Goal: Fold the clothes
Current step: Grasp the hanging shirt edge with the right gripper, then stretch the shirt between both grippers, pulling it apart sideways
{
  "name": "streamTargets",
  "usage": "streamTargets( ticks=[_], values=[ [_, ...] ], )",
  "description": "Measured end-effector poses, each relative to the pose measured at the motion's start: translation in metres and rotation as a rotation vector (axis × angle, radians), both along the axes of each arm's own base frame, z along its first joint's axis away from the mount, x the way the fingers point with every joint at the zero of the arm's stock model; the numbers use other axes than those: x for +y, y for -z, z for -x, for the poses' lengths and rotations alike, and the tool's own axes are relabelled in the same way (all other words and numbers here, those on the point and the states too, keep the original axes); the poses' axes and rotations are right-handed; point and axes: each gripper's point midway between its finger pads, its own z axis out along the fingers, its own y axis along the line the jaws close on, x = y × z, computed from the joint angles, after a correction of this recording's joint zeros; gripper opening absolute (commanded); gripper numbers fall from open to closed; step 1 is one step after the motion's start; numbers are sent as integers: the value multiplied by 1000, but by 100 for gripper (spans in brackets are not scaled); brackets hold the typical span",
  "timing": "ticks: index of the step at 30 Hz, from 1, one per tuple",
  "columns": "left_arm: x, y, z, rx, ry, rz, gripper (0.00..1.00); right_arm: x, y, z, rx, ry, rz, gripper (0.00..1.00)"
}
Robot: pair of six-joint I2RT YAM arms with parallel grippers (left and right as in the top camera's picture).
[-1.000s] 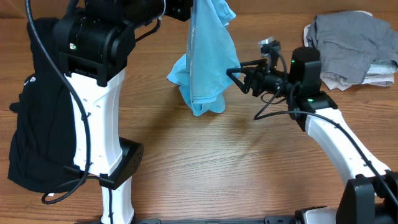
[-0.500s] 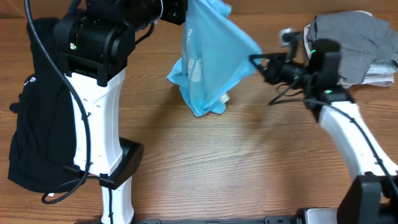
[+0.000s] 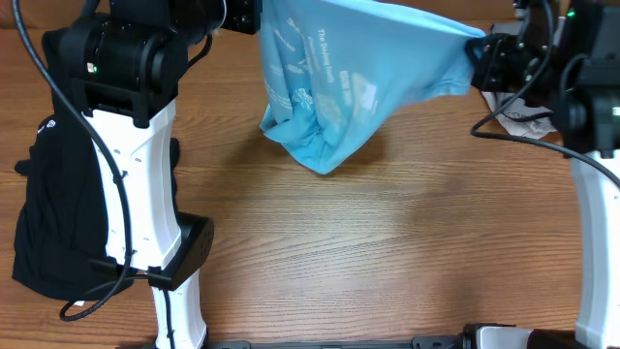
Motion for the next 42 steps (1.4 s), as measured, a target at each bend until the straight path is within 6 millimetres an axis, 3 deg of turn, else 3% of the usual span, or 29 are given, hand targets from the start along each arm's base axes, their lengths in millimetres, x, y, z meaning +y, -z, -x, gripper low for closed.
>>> streamTargets(
  ticks=[4, 8, 12, 18, 20, 22, 26, 31, 35, 42],
  values=[
    [0, -2, 9, -2, 17, -23, 4, -6, -29, 20, -11, 17, 45, 4],
    [10, -26, 39, -49, 11, -28, 4, -7, -49, 39, -19, 7, 72, 4],
    [48, -80, 92, -197, -93, -50, 4, -17, -57, 56, -3, 40, 113, 4],
    [92, -153, 212, -457, -177, -14, 4, -26, -69, 74, -19, 81, 155, 4],
    [100, -160, 239, -493, -187, -3, 4, -27, -76, 80, -43, 87, 161, 4],
    [102, -156, 247, -481, -186, -7, 4, -27, -82, 87, -62, 90, 164, 4],
    [98, -130, 228, -370, -177, -45, 4, -28, -86, 93, -69, 94, 166, 4],
    [70, -66, 147, -115, -110, -127, 4, -29, -76, 86, -33, 94, 169, 4],
    [52, -12, 96, 55, -53, -188, 6, -29, -66, 77, 1, 91, 168, 4],
    [18, 104, 35, 400, 73, -233, 29, -30, -49, 61, 58, 89, 171, 4]
  ],
)
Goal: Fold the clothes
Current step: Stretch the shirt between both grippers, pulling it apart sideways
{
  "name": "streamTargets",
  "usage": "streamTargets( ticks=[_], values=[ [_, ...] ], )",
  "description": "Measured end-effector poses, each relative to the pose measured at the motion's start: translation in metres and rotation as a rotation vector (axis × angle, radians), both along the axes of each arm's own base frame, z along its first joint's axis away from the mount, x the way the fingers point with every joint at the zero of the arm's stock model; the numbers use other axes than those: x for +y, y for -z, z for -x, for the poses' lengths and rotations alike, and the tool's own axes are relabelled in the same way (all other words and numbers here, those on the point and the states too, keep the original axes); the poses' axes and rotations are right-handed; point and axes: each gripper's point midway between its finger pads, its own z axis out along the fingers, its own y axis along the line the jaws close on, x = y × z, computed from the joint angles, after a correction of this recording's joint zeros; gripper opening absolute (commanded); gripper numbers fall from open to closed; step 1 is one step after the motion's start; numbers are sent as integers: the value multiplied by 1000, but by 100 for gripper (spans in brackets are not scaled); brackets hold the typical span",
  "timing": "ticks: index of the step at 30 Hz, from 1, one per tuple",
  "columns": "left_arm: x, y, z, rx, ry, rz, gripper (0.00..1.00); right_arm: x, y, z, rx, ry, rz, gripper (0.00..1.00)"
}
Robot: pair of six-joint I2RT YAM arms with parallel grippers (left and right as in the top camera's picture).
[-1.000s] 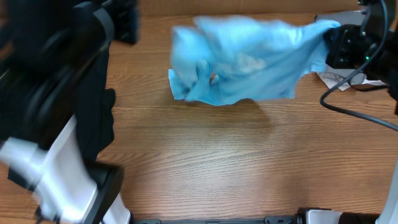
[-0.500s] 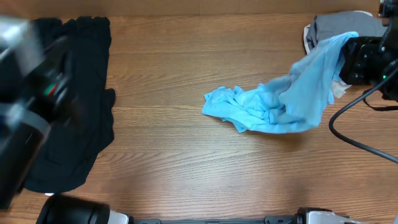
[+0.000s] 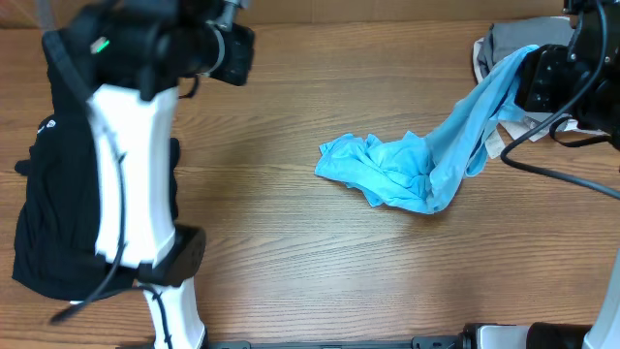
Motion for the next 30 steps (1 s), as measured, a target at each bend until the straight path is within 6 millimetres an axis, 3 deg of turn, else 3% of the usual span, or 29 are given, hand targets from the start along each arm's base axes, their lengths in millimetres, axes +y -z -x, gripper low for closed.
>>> streamTargets(
  ticks=[4, 6, 12, 18, 21, 25, 30],
  values=[
    [-18, 92, -18, 281, 34, 3, 38, 0, 1, -2, 3, 0, 0, 4],
    [-24, 135, -18, 413, 40, -10, 40, 0, 1, -2, 2, 0, 0, 4],
    [-49, 221, -10, 628, 49, -41, 47, 0, 1, -4, -2, 0, 0, 4],
    [-95, 268, -9, 647, 23, -1, 46, 0, 7, -10, 18, 0, -1, 4],
    [-106, 294, 1, 706, -57, 19, 49, -1, 9, -12, 24, 1, -1, 4],
    [-109, 325, 7, 779, -222, 68, 51, -1, 10, -12, 25, 0, -1, 4],
    [-110, 345, 9, 832, -375, 130, 52, -1, 9, -12, 24, 1, -1, 4]
  ],
)
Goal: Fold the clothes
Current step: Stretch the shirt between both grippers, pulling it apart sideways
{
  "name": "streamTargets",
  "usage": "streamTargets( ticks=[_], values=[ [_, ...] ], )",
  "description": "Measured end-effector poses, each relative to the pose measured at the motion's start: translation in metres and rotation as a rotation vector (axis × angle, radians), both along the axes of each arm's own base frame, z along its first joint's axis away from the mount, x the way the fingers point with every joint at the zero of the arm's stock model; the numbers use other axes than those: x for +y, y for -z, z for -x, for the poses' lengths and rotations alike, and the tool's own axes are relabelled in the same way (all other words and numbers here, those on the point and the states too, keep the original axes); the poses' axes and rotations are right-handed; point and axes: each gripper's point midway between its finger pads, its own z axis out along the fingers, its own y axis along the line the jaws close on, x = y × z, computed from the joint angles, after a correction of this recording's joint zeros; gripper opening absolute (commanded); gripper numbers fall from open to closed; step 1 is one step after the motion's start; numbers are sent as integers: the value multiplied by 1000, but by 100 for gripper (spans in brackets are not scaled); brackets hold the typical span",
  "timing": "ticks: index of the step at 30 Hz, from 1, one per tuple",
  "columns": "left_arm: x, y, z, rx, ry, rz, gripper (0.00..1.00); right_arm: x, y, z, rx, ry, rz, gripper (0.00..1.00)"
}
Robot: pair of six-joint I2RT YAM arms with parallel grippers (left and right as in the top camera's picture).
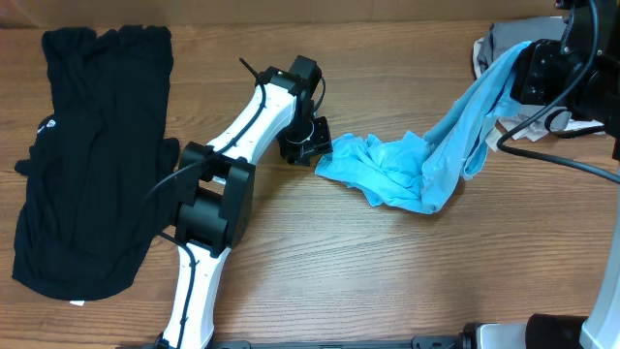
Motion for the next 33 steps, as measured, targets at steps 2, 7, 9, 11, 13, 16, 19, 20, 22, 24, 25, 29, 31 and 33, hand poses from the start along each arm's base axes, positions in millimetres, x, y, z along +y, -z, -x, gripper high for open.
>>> streamTargets(
  ticks=[2, 7, 9, 11, 13, 16, 19, 20, 22, 24, 25, 29, 31, 33],
  values=[
    [-2, 1, -1, 6, -29, 6, 54, 0, 0, 0, 0, 0, 0, 4],
    [-4, 1, 0, 22, -67, 9, 47, 0, 0, 0, 0, 0, 0, 4],
    [-4, 2, 2, 32, -76, 6, 44, 0, 0, 0, 0, 0, 0, 4],
    [-6, 6, 8, 49, -76, 0, 39, 0, 0, 0, 0, 0, 0, 4],
    [-8, 9, 14, 64, -70, -7, 32, 0, 0, 0, 0, 0, 0, 4],
    [-13, 10, 20, 74, -59, -9, 28, 0, 0, 0, 0, 0, 0, 4],
    [-15, 10, 21, 76, -57, -9, 26, 0, 0, 0, 0, 0, 1, 4],
    [-15, 10, 21, 76, -57, -9, 22, 0, 0, 0, 0, 1, 1, 5],
    [-15, 10, 21, 77, -62, -10, 4, 0, 0, 0, 0, 1, 1, 4],
    [-15, 10, 21, 78, -64, -11, 4, 0, 0, 0, 0, 2, 2, 4],
    [-15, 10, 21, 77, -63, -10, 4, 0, 0, 0, 0, 1, 2, 4],
    [-18, 10, 14, 27, -6, 12, 4, 0, 0, 0, 0, 2, 2, 4],
    [-18, 9, 14, 8, 43, 19, 4, 0, 0, 0, 0, 1, 2, 4],
    [-16, 5, 14, 1, 88, 21, 4, 0, 0, 0, 0, 1, 2, 4]
  ],
)
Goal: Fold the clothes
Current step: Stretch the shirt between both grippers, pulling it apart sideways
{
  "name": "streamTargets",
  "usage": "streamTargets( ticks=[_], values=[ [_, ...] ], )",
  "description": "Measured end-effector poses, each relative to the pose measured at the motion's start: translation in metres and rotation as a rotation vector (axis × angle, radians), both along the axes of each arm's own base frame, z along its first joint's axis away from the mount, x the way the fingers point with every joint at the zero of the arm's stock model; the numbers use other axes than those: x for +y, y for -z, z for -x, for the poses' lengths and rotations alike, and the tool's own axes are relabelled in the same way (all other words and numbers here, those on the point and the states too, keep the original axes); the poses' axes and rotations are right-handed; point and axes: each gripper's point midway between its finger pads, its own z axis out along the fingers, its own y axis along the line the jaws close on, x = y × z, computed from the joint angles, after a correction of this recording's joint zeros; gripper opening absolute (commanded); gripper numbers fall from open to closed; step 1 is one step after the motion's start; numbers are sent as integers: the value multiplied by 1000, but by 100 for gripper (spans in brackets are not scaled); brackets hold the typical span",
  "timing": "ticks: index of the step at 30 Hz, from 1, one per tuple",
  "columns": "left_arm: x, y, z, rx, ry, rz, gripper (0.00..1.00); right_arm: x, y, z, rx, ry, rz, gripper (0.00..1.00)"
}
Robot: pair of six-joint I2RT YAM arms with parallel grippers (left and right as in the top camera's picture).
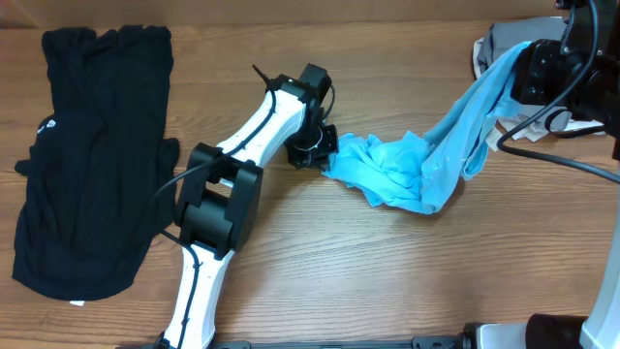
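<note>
A light blue shirt (402, 174) lies crumpled on the wooden table (387, 281), right of centre. One end of it rises in a stretched band up to my right gripper (524, 60), which is shut on it at the far right. My left gripper (325, 155) is down at the table, touching the shirt's left edge. The wrist hides its fingers, so their state does not show.
A black garment (87, 155) lies spread flat along the left side of the table. A grey and white pile of clothes (496, 44) sits at the back right, behind the right arm. The left arm's base (208, 208) stands left of centre.
My left gripper has shifted slightly right, onto the left edge of the blue shirt. The shirt's edge has bunched a little. The right gripper holds the same spot.
Both grippers first held the blue shirt stretched in the air at the back. Then the left had let go and the shirt lay crumpled, one end still held by the right. The left arm then reached down to the shirt's left edge, where it is now.
</note>
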Motion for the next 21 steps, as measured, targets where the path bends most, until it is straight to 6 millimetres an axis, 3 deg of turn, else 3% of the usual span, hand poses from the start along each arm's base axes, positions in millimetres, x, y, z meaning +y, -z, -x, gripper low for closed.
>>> streamTargets(
  ticks=[4, 7, 9, 11, 15, 17, 21],
  values=[
    [14, -42, -26, -95, 66, 19, 4, 0, 0, 0, 1, 1, 0, 4],
    [35, -92, -54, -225, 51, 23, 4, 0, 0, 0, 1, 9, -7, 4],
    [67, -166, -82, -424, 2, 31, 4, -3, 0, 0, 3, 25, -17, 4],
    [90, -220, -90, -557, -39, 32, 4, -8, 0, -1, 4, 47, -25, 4],
    [145, -323, -82, -810, -144, 3, 4, -20, 0, -1, 7, 97, -45, 4],
    [169, -358, -71, -898, -191, -18, 4, -26, 0, 0, 8, 117, -56, 4],
    [213, -399, -53, -998, -289, -65, 4, -47, -3, 2, 2, 180, -91, 4]
  ],
)
